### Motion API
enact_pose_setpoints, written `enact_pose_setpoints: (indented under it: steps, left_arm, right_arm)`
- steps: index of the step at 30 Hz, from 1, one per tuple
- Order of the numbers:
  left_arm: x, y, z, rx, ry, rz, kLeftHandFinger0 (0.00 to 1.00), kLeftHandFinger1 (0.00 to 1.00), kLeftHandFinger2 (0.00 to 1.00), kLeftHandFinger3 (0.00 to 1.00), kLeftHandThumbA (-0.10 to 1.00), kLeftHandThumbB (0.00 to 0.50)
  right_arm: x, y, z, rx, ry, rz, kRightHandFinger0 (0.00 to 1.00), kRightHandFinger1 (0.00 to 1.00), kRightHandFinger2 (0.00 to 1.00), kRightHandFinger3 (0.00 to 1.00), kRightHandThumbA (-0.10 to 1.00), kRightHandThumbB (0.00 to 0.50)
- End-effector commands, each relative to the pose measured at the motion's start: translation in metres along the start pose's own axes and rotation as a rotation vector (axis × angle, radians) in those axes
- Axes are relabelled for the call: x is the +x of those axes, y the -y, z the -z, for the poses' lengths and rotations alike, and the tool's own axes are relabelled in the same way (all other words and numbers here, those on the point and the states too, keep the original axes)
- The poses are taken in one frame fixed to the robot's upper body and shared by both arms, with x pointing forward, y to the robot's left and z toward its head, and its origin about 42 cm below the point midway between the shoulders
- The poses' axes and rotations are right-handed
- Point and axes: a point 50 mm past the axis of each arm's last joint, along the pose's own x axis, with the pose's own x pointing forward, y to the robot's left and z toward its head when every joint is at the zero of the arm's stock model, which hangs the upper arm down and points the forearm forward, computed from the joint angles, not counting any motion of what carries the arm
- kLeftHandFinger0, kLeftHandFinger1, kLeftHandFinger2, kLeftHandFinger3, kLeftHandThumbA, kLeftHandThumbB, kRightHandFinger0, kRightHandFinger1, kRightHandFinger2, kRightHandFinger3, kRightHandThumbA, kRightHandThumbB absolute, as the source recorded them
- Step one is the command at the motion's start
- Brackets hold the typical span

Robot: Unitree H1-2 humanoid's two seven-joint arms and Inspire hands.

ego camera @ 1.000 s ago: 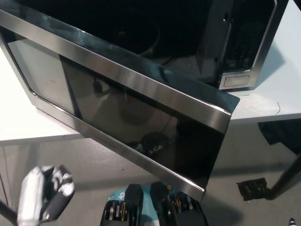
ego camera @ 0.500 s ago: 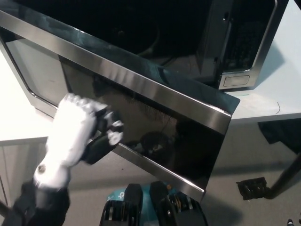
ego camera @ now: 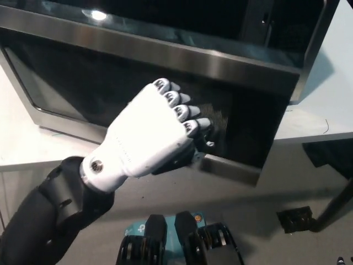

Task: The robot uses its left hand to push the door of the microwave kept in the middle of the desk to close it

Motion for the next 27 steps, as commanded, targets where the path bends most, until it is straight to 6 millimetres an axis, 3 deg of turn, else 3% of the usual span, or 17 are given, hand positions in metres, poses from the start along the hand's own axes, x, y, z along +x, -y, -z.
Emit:
enact_pose_setpoints:
  steps: [1,5,12,27]
  left_arm:
    - [0.014,0.005,0.01,0.097,0.088,0.03,0.0,0.0,0.0,0.0,0.05,0.5]
    - [0.019,0.017,0.025,0.12,0.078,0.067,0.0,0.0,0.0,0.0,0.1,0.5]
    - [0.031,0.051,0.072,0.188,0.003,0.134,0.0,0.0,0.0,0.0,0.25,0.5]
    - [0.058,0.068,0.145,0.36,-0.055,0.221,0.0,0.0,0.0,0.0,0.58,0.5]
  right_arm:
    - [0.004,0.011,-0.01,-0.005,0.037,0.032,0.96,0.96,1.0,1.0,0.43,0.083]
    - [0.004,0.009,-0.008,-0.001,0.033,0.03,0.96,0.96,1.0,1.0,0.43,0.083]
    - [0.001,0.004,-0.001,0.003,0.021,0.025,0.96,0.96,1.0,1.0,0.43,0.083]
    - [-0.003,0.0,0.008,0.011,0.005,0.021,0.96,0.96,1.0,1.0,0.43,0.083]
